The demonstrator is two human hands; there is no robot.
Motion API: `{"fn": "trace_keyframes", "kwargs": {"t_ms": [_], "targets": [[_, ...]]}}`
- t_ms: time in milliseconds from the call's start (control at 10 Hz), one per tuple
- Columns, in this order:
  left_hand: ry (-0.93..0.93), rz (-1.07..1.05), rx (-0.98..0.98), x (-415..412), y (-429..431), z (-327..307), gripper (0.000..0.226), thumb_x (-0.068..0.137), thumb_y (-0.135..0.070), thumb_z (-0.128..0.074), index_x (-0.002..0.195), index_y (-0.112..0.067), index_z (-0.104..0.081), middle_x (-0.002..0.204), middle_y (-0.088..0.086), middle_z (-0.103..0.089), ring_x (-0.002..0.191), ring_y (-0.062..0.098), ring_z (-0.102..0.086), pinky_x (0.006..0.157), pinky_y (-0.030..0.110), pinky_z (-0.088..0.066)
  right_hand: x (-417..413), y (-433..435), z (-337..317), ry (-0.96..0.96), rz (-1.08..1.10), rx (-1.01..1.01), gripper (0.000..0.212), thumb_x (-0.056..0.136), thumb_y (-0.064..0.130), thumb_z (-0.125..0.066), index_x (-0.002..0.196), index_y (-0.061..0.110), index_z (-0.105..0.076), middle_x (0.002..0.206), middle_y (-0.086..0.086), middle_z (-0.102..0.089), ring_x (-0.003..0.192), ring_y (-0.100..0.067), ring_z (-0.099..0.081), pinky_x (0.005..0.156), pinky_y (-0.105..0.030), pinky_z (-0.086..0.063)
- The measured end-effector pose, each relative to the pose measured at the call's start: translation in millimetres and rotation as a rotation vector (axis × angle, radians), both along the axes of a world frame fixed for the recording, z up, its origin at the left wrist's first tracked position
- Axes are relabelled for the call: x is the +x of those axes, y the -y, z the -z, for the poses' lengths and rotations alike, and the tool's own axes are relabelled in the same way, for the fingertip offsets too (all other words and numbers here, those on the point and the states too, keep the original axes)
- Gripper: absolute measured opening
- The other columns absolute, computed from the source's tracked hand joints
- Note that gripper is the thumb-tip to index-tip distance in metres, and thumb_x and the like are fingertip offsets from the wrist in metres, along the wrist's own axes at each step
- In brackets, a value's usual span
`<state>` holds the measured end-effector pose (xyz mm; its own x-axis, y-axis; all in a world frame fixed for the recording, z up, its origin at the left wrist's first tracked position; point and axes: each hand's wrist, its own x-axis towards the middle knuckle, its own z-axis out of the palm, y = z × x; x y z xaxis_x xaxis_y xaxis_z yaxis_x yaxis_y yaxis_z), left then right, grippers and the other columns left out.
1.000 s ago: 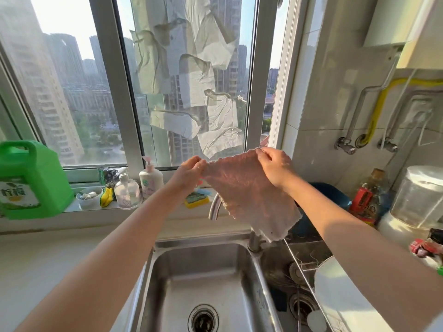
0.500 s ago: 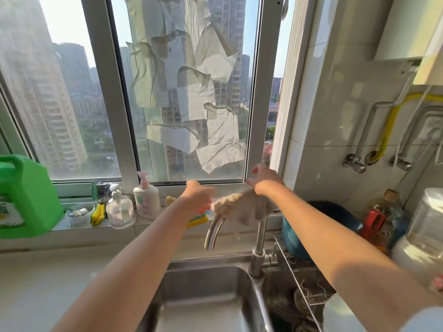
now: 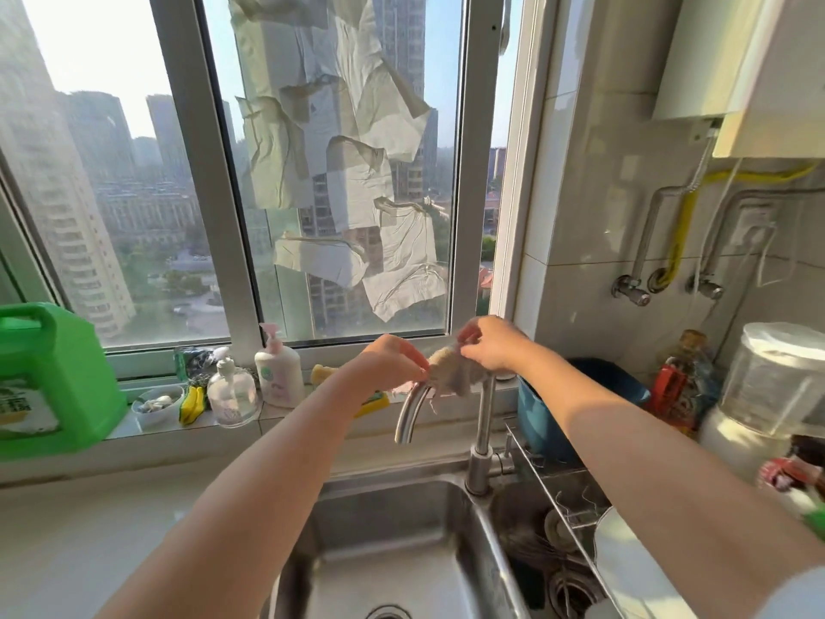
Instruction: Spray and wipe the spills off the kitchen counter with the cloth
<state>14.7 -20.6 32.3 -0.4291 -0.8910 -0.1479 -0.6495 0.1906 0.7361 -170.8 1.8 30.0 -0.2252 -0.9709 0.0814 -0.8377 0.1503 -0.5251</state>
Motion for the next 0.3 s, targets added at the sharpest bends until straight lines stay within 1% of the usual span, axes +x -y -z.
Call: {"fn": "trace_keyframes", "kwargs": {"t_ms": [100,200,300], "targets": [[0.005,0.012,-0.057,8.2,-12.8,0.2,0.018,0.085,-0.013,-0.073,0.103,-0.014,-0.075,0.11,0.012,-0.073,0.102,0.023,-0.067,0.097,0.034,-0.054,8.7,-25.3,-0.4,-0.03,0.024,-0.022,0.025,0.09,0.017,-0.055,0.114,0.021,-0.064,0.118,-0.004,-0.064,0.104,-0.022,-0.059,0.088,-0.03,-0.047],[0.031,0.004,-0.133,19.2,-25.4,-5.7,0.022,0.088,-0.016,-0.07,0.11,-0.012,-0.074,0.111,0.009,-0.071,0.101,0.022,-0.065,0.089,0.028,-0.053,16.4,-49.0,-5.0,0.002,0.028,-0.002,0.027,0.092,0.017,-0.054,0.118,0.02,-0.062,0.119,-0.003,-0.062,0.107,-0.022,-0.058,0.092,-0.032,-0.047],[0.005,0.0,-0.169,30.6,-44.8,-18.7,0.02,0.091,-0.012,-0.065,0.109,-0.007,-0.072,0.101,0.011,-0.068,0.082,0.016,-0.062,0.074,0.021,-0.051,28.3,-70.1,-17.6,0.014,-0.045,0.091,0.023,0.094,0.017,-0.051,0.113,0.016,-0.064,0.111,-0.004,-0.065,0.099,-0.02,-0.061,0.088,-0.033,-0.051]]}}
